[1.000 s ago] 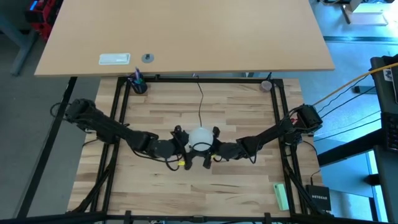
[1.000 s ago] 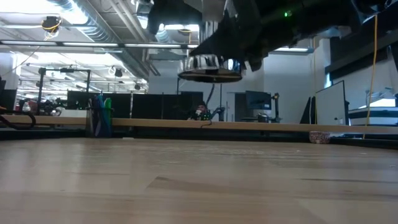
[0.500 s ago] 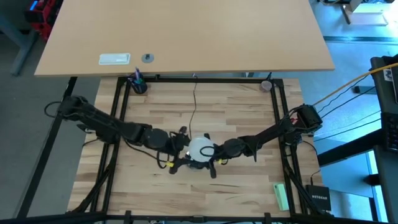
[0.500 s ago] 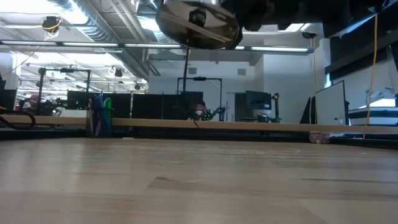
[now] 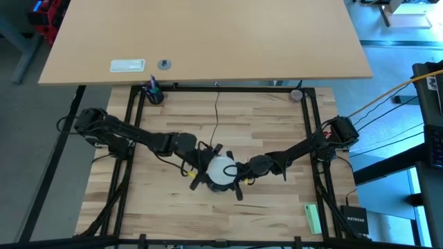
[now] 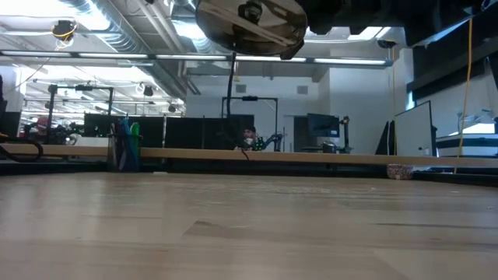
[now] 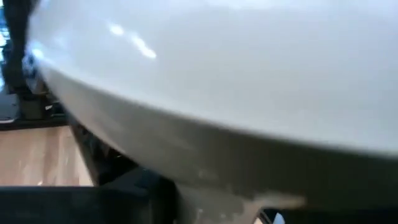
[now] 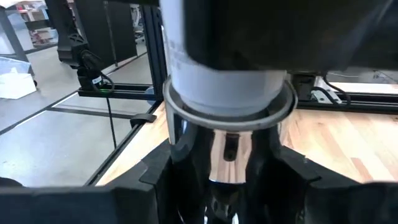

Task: Screw lightbulb
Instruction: Remove the lightbulb from the lamp

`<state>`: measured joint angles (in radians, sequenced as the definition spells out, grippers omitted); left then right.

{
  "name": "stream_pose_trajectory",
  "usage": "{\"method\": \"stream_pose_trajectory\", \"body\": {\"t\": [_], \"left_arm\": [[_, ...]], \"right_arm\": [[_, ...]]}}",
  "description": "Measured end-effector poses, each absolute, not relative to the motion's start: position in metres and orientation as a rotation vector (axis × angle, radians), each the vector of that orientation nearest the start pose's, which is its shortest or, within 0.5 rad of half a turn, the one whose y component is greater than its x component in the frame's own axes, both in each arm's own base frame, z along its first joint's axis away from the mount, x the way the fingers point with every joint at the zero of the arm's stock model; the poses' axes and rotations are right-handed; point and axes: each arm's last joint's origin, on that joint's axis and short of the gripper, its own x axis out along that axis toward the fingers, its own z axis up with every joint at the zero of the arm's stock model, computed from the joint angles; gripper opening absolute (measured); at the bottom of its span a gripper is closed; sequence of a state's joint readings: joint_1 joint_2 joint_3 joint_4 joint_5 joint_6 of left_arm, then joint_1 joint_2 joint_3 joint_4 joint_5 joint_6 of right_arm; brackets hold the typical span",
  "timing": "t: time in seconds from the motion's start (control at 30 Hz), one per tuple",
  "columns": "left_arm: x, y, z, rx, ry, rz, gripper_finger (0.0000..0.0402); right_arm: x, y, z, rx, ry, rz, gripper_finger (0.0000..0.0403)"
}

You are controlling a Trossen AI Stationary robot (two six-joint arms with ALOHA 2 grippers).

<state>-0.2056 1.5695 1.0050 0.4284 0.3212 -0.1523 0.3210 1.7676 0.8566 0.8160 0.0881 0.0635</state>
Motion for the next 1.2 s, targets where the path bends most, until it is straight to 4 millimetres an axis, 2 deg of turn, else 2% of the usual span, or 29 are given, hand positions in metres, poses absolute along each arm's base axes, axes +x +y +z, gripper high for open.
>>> {"method": "stream_pose_trajectory", "body": {"t": [0.13,0.27,0.4,0.63,0.77,0.9,1.03,1.2], "left_arm": [[0.341,-0.079,0.271,-0.177,0.247,-0.391,0.0136],[0.33,-0.087,0.274,-0.168,0.299,-0.166,0.0136],[0.324,-0.101,0.274,-0.172,0.254,0.121,0.0136],[0.336,-0.121,0.245,-0.239,0.145,0.451,0.0136],[0.343,-0.123,0.239,-0.234,0.153,0.472,0.0142],[0.341,-0.124,0.244,-0.215,0.186,0.393,0.0207],[0.33,-0.122,0.258,-0.238,0.244,0.268,0.0256],[0.307,-0.119,0.278,-0.215,0.336,0.161,0.0277]], "right_arm": [[0.348,0.111,0.193,0.043,0.129,0.173,0.0176],[0.348,0.107,0.19,0.043,0.161,0.038,0.0176],[0.348,0.103,0.189,0.041,0.163,-0.119,0.0176],[0.345,0.098,0.181,0.042,0.224,-0.296,0.0176],[0.343,0.097,0.176,0.039,0.259,-0.317,0.0176],[0.343,0.097,0.175,-0.02,0.277,-0.301,0.0176],[0.343,0.098,0.177,-0.014,0.266,-0.263,0.0176],[0.346,0.102,0.184,0.002,0.207,-0.13,0.0176]]}}
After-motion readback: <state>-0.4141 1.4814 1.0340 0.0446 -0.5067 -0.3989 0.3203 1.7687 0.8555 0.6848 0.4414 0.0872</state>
